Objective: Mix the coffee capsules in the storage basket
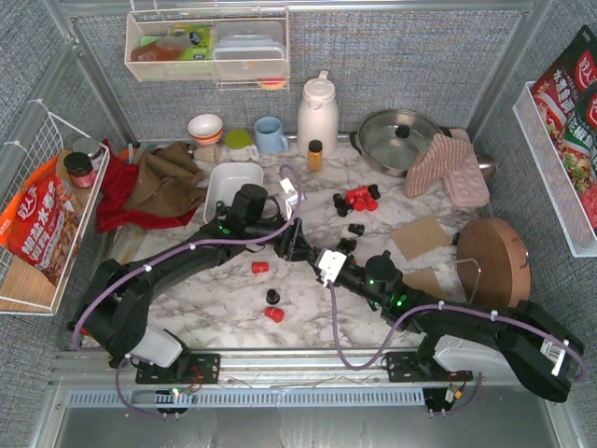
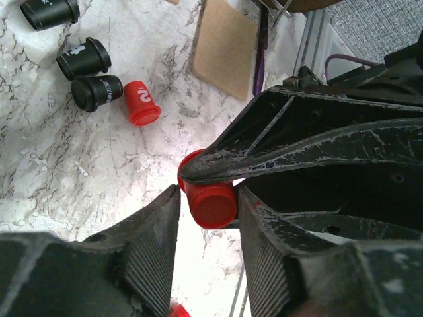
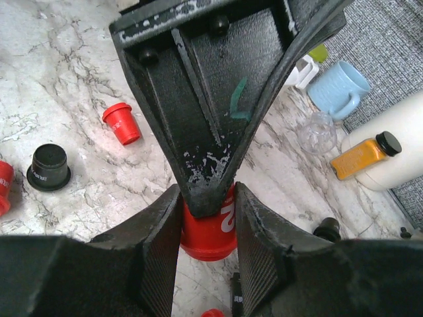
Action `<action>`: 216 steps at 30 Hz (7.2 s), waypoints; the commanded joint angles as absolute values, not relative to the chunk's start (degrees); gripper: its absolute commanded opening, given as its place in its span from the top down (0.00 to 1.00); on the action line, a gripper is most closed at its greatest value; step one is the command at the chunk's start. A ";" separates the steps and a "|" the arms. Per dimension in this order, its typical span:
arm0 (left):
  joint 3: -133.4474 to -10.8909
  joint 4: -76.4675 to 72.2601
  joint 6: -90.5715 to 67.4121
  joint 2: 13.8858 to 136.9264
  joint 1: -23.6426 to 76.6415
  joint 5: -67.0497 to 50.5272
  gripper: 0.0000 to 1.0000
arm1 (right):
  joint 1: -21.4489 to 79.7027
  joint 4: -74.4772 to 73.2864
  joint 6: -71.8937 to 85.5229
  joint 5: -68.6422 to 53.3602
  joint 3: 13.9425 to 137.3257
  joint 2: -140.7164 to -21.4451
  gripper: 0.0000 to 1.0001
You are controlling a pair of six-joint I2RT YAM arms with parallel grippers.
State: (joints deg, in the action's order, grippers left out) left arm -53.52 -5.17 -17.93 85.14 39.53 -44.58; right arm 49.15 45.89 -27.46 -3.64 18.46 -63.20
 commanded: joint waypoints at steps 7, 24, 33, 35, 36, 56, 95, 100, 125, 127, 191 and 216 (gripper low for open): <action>-55.60 -2.70 -15.61 86.76 40.17 -42.98 0.72 | 49.13 46.70 -26.82 -2.75 19.42 -62.57 0.61; -49.39 -10.49 -19.63 77.03 25.37 -13.08 0.91 | 48.96 34.78 -15.53 4.48 25.57 -63.14 0.23; -46.74 -16.98 -23.46 79.11 11.60 -13.79 0.75 | 49.95 24.85 6.14 -6.03 38.58 -81.75 0.37; -47.53 -16.06 -23.51 81.36 10.45 -14.70 0.75 | 51.05 21.77 7.94 -8.23 41.73 -85.18 0.41; -47.88 -15.59 -23.55 82.30 10.12 -14.86 0.73 | 51.93 20.35 8.14 -8.82 43.13 -86.63 0.41; -47.51 -12.44 -23.15 77.01 9.49 -8.12 0.05 | 60.58 -0.66 2.54 -0.82 56.67 -99.62 0.41; -46.71 -16.19 -33.92 80.39 5.78 -23.04 0.04 | 56.63 9.38 -1.44 0.35 47.33 -87.54 0.94; -46.31 -16.60 -26.59 77.57 14.01 -20.22 0.10 | 51.51 12.49 0.84 -0.44 42.40 -79.99 0.96; -18.69 -44.08 20.75 62.32 45.52 -21.86 0.05 | 42.17 17.66 17.50 -13.09 37.46 -61.92 0.96; -18.49 -43.97 21.43 62.41 46.59 -20.72 0.06 | 42.46 20.64 19.46 -15.04 37.29 -63.13 0.96; -37.27 -44.53 -18.39 88.02 6.38 -23.67 0.50 | 64.91 7.90 -11.60 -9.85 51.19 -93.40 0.43; -38.66 -34.48 -13.91 77.25 9.93 -11.39 0.03 | 66.71 -9.17 -21.62 -2.59 60.17 -100.81 0.40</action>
State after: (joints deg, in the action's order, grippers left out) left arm -37.41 -38.39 -16.34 79.48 9.32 -15.94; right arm 66.65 -7.25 -20.05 -2.44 59.29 -100.14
